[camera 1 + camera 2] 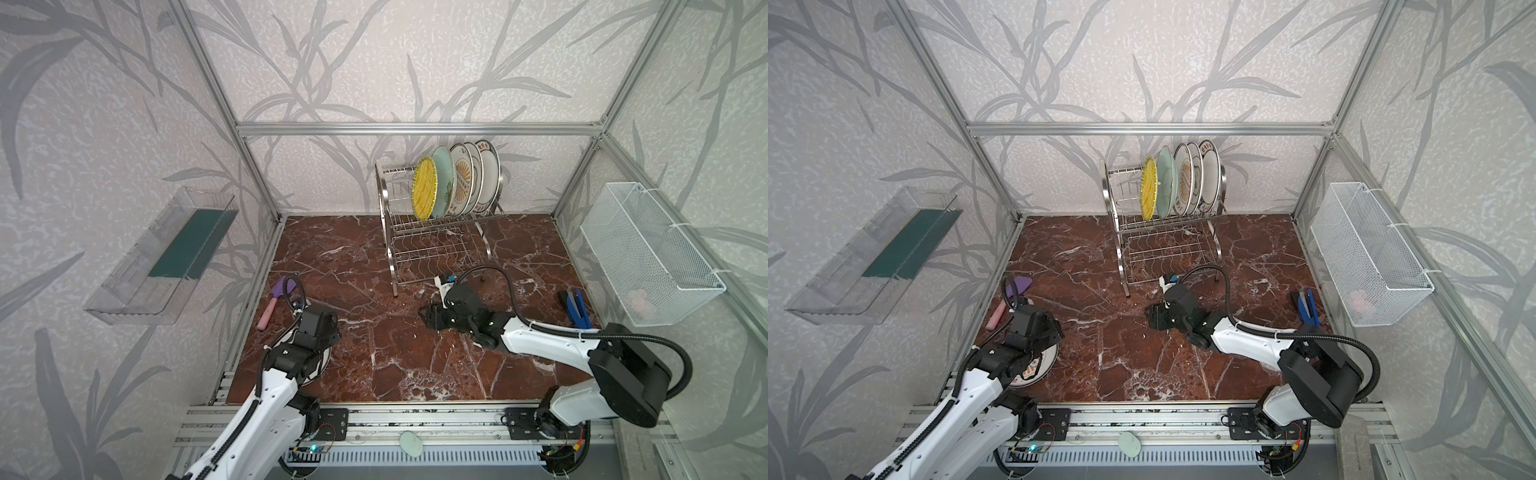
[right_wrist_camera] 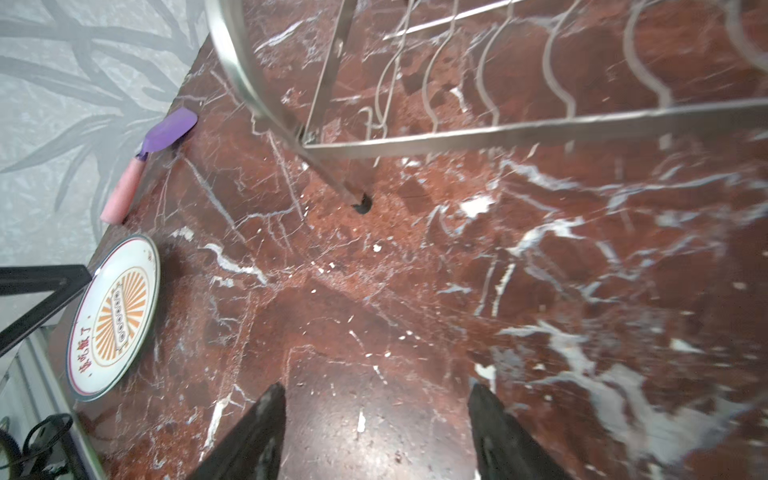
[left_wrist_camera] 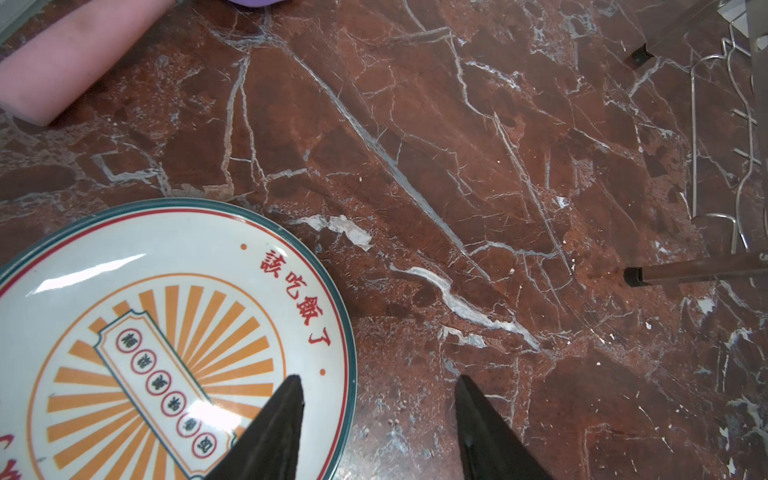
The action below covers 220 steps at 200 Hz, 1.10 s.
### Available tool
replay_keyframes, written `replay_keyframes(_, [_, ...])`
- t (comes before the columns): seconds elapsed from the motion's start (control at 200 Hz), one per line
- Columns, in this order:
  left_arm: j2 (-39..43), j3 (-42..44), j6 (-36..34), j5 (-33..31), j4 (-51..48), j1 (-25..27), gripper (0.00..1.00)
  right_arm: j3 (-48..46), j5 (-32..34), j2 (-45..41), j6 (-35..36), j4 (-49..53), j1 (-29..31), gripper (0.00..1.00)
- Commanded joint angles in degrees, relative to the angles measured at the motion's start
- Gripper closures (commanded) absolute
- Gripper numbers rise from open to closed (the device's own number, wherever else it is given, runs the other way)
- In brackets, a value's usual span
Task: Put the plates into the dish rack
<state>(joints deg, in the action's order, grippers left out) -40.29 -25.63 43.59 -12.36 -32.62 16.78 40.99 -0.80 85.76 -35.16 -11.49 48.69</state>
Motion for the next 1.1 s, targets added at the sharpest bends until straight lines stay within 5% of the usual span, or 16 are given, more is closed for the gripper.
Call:
replay_keyframes(0.0, [1.2,0.9,1.6,-1.3,-1.1,0.1,0.43,2.8,-1.0,4.4,-5.7,-5.4,4.0,0.31])
replay_keyframes(0.455, [2.9,-1.5,1.2,1.5,0.6,-0.8,0.42,10.1,3.5,26.9,-29.8,-28.4,19.6,0.44])
replay_keyframes(0.685, [3.4,-4.0,0.5,0.4,1.0,-1.4,0.42,14.0,10.6,31.6,-34.0,-30.5,24.0,0.46])
replay_keyframes(1.095, [5.9,-6.5,0.3,2.1,0.4,-3.1,0.42,25.3,12.8,41.9,-42.9,-31.6,26.1,0.52])
